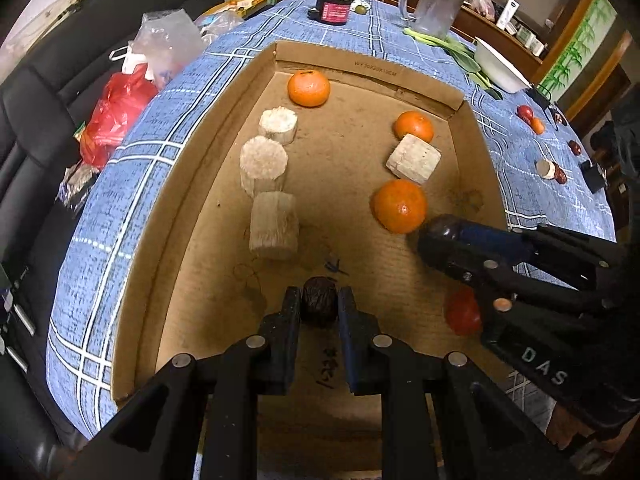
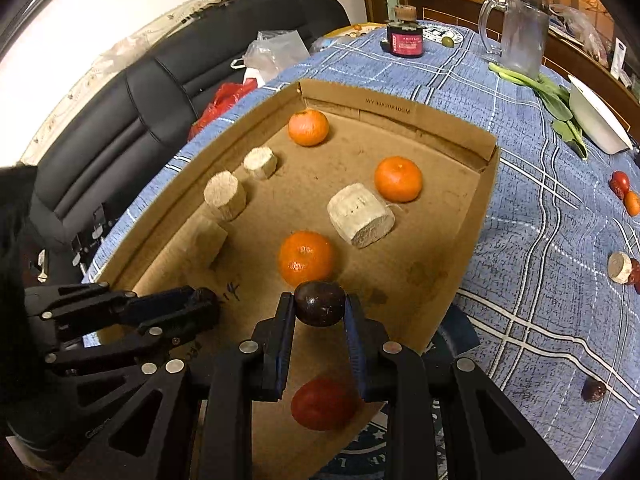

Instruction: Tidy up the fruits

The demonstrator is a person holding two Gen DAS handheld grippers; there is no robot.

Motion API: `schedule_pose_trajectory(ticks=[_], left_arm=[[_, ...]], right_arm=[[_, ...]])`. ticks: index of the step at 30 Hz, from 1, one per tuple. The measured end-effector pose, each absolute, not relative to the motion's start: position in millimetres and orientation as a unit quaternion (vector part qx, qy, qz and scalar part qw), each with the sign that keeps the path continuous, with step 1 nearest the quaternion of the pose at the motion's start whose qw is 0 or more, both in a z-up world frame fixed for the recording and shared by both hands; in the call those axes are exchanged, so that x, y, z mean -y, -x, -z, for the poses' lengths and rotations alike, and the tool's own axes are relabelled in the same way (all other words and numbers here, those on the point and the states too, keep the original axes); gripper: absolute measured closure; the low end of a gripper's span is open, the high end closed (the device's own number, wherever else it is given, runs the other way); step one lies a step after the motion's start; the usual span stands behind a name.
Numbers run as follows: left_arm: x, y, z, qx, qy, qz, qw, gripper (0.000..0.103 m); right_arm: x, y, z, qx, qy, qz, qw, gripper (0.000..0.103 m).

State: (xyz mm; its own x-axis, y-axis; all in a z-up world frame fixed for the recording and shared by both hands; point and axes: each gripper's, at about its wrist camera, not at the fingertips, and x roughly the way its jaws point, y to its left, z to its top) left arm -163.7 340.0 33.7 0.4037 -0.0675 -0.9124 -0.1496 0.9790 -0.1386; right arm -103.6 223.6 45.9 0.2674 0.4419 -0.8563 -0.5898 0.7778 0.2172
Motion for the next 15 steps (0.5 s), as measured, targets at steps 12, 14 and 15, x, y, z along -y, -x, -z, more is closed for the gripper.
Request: schedule_pose_trajectory(ticks=[12, 14, 15], left_arm=[[-340.7, 161.3, -34.2, -0.542, 0.097, -0.010, 0.834, 0.076], [-341.5, 162.0, -34.9, -0.544, 0.098, -0.010, 0.833, 0.070], [-342.3, 162.7, -36.1, -0.544, 0.100, -0.010, 0.833, 0.070]], right_arm=[[-226.5, 100.3, -37.7, -0.520, 0.073, -0.305, 0.794, 0.074], [-226.4, 99.1, -38.0, -0.523, 0.070, -0.306, 0.793, 0.072], [-226.1, 99.5, -38.5, -0.523, 0.068, -0.306, 0.793, 0.069]])
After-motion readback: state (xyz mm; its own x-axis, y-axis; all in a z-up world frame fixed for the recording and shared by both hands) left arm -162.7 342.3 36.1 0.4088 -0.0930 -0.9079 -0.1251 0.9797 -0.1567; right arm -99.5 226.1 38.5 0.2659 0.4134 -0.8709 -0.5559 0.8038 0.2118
